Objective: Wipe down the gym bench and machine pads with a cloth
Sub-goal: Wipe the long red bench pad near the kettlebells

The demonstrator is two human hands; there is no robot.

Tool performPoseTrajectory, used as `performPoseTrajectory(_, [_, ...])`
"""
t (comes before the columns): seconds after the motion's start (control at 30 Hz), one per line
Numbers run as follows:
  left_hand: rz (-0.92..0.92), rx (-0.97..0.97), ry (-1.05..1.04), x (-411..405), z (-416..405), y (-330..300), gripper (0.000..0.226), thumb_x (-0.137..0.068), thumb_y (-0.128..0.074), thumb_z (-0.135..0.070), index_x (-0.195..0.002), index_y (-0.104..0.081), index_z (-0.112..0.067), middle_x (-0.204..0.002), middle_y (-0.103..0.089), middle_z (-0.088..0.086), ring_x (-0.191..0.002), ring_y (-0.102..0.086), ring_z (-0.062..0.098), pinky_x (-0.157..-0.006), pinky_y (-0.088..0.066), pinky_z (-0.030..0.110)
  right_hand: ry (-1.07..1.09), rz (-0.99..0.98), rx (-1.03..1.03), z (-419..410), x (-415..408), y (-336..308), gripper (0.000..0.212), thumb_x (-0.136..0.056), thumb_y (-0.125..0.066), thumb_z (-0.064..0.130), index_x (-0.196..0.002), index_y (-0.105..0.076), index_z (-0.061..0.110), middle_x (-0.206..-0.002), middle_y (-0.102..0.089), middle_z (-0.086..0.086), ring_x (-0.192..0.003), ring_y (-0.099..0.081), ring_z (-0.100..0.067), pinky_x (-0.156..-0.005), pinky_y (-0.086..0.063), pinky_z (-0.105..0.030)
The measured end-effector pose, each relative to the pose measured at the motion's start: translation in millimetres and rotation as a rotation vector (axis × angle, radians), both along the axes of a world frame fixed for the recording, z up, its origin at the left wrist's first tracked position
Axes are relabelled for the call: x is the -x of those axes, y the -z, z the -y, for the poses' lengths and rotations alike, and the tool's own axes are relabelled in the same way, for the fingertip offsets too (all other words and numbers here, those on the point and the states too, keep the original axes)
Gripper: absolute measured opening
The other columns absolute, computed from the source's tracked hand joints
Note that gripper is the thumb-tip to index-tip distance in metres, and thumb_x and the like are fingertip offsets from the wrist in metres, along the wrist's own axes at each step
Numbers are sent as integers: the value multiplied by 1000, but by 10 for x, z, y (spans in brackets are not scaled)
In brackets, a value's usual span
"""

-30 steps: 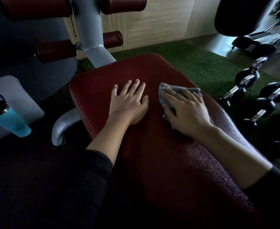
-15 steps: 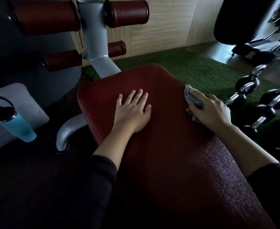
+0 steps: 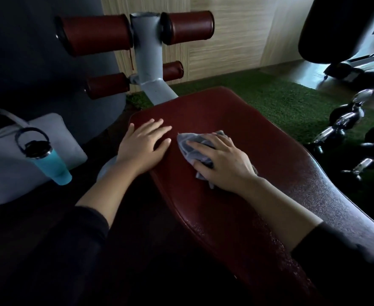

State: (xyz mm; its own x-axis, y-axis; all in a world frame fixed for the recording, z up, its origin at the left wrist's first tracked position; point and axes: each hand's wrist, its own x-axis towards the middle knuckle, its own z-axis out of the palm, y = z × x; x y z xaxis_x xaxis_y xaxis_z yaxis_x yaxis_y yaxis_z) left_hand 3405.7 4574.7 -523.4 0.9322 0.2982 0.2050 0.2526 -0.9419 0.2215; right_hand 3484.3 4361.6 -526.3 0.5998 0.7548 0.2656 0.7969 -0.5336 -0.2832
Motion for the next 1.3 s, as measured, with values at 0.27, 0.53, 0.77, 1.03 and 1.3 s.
performPoseTrajectory(0.27, [140, 208, 49, 50, -117, 271, 45, -104, -28, -41, -149, -31, -36, -161, -15, -9, -148, 0, 7, -117, 7, 44, 43, -23, 122, -277, -45, -53, 51, -91, -38, 63, -141, -30, 54, -157, -23, 17, -147, -12, -14, -118, -19, -42])
performPoseTrajectory(0.53, [154, 288, 89, 30, -186, 325, 47, -106, -13, -33, -150, -29, -34, -160, -13, -13, -147, 0, 4, -119, 9, 43, -276, 92, 42, -168, 575, 54, 48, -86, -39, 57, -129, -54, 44, -151, -40, 7, -143, -29, -19, -113, -29, -52])
performPoseTrajectory(0.77, [147, 245, 72, 5, -167, 341, 45, -106, -19, -28, -150, -28, -31, -161, -13, -11, -148, 0, 7, -118, 10, 42, -548, 88, 93, 460, 161, 43, 38, -92, -51, 56, -128, -56, 47, -150, -38, 16, -144, -25, -9, -111, -35, -47])
performPoseTrajectory(1.03, [152, 264, 108, 29, -199, 338, 44, -106, -20, -27, -150, -29, -30, -161, -13, -9, -148, 0, 8, -118, 9, 46, -341, 145, 41, -251, 362, -18, 44, -86, -37, 61, -120, -62, 47, -146, -45, 10, -139, -34, -14, -112, -24, -33])
performPoseTrajectory(1.3, [165, 253, 79, 1, -181, 356, 44, -106, -23, -31, -149, -31, -32, -160, -15, -10, -148, -2, 8, -117, 9, 43, -801, 131, 80, 359, 302, 44, 27, -91, -63, 42, -116, -69, 34, -143, -49, 11, -144, -26, -15, -115, -28, -47])
